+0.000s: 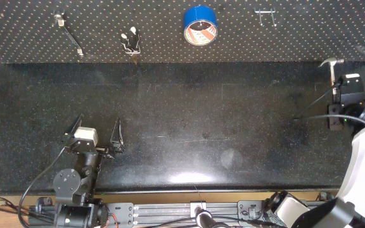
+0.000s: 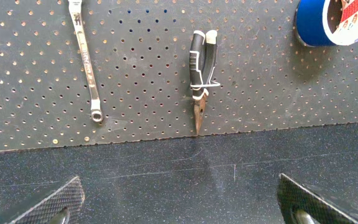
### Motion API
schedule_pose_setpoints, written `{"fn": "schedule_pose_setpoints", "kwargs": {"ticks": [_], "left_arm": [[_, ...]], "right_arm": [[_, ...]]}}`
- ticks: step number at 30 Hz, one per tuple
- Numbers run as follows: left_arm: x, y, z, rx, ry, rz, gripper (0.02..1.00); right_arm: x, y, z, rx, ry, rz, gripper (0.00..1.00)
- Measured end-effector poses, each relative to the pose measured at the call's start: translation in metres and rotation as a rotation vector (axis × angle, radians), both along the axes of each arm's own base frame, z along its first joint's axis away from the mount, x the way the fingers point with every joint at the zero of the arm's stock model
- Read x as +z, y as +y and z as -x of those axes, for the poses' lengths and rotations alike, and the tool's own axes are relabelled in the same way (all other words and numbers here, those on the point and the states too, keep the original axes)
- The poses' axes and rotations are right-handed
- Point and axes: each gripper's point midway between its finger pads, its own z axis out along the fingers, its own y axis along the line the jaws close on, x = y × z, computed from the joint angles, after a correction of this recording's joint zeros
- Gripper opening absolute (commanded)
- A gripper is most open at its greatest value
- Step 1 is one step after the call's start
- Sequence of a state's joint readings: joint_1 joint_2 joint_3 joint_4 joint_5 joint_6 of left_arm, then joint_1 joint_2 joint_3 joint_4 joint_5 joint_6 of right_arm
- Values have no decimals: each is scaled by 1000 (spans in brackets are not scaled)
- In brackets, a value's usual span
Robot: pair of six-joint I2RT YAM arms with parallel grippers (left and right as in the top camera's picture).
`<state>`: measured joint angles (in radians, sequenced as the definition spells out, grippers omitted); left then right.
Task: Place Tools Onto Pegboard
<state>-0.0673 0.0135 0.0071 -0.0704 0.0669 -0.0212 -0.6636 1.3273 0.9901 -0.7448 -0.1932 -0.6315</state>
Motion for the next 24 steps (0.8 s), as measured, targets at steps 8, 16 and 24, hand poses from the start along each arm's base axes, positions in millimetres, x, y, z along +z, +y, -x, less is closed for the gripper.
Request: {"fn": "schedule_pose_setpoints", "kwargs": {"ticks": [8,16,24], "left_arm": [[0,0,0,0,0,0,996],[0,0,0,0,0,0,996],[0,0,0,0,0,0,996]], "right_arm": [[41,20,-23,24,-171,15,75],[57,57,-48,29,-262,-64,75],[80,74,-50,18,-334,-91,75]]}}
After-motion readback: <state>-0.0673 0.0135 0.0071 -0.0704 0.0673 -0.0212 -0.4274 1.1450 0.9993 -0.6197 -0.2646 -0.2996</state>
